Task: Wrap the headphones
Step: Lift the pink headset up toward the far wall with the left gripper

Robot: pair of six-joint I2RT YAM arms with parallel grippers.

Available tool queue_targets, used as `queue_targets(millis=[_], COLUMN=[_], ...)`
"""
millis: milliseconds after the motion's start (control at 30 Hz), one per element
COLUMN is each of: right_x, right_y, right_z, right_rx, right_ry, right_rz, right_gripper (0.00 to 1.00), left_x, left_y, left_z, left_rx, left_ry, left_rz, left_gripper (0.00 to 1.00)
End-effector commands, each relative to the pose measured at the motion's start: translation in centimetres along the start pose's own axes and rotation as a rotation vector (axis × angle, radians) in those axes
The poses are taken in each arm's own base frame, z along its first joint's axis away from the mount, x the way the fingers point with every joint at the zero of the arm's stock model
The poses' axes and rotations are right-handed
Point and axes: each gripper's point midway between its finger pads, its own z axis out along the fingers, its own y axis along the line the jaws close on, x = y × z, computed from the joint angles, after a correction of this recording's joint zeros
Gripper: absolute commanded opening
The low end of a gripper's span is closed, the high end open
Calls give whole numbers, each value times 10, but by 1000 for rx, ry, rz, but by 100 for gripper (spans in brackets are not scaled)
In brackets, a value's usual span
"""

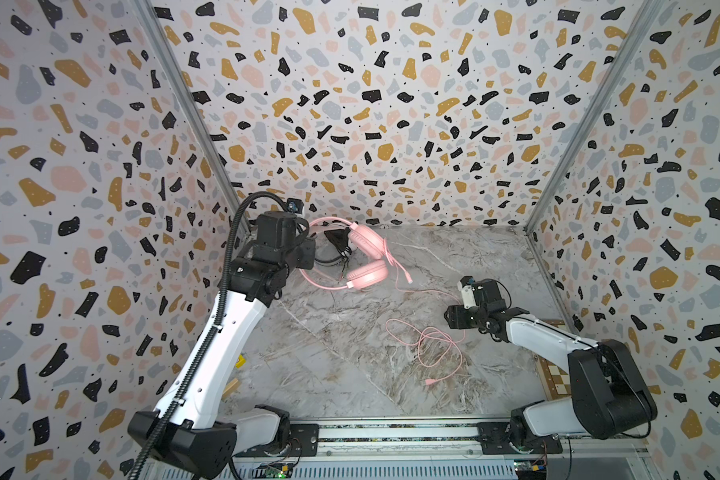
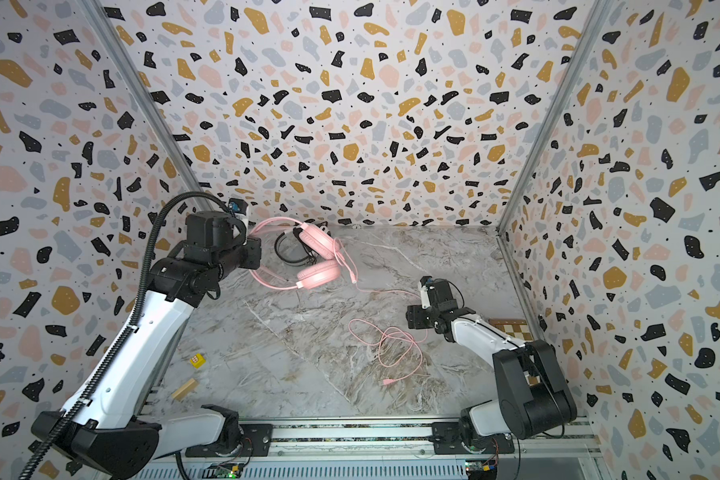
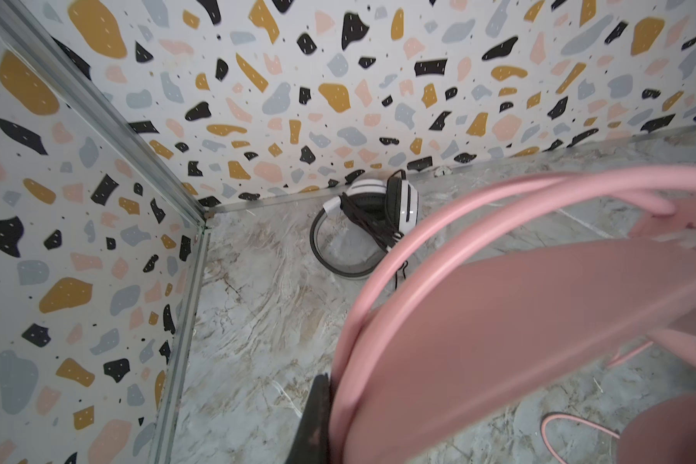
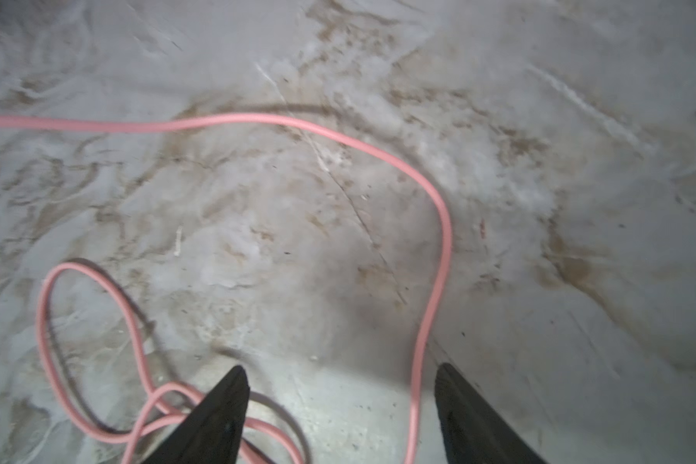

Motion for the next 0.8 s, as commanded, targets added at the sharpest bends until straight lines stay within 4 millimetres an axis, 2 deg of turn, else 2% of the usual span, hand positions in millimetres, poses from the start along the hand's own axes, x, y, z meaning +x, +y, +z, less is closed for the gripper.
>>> queue_targets(millis=[0,67,233,300,433,567,667,767], right_x=[-11,-22,-29,-31,-39,-43,-46,-49], right_y=[-5,0,-3,8,46,56,60,60], right_z=[-1,2,19,22,28,50,59,57], right_rx=[21,-4,12,-19,-94,-138,-161,-156], right_ry=[-13,-38,-2,-5,-47,-31,-19,-46], right_rz=[15,24,8,-12,-98,-119,-139,-143], right_gripper=[75,75,74,72,72,70,50,37], left_x=[-61,-73,-95,-98,-108,-121,-129,-132], left_y=[2,3,3,2,-3,-5,-3,3], left_z=[-30,-35,-44,-46,-55,-62,-64,-64], left_rx=[46,68,96,108,161,200,199,176], left_ry=[-187,-200,-195,-193,-223,-244,-242,-255], left_rz=[-69,-79,-81,-84,-108,-120,-119,-126], left_gripper=[0,0,0,0,0,0,0,0])
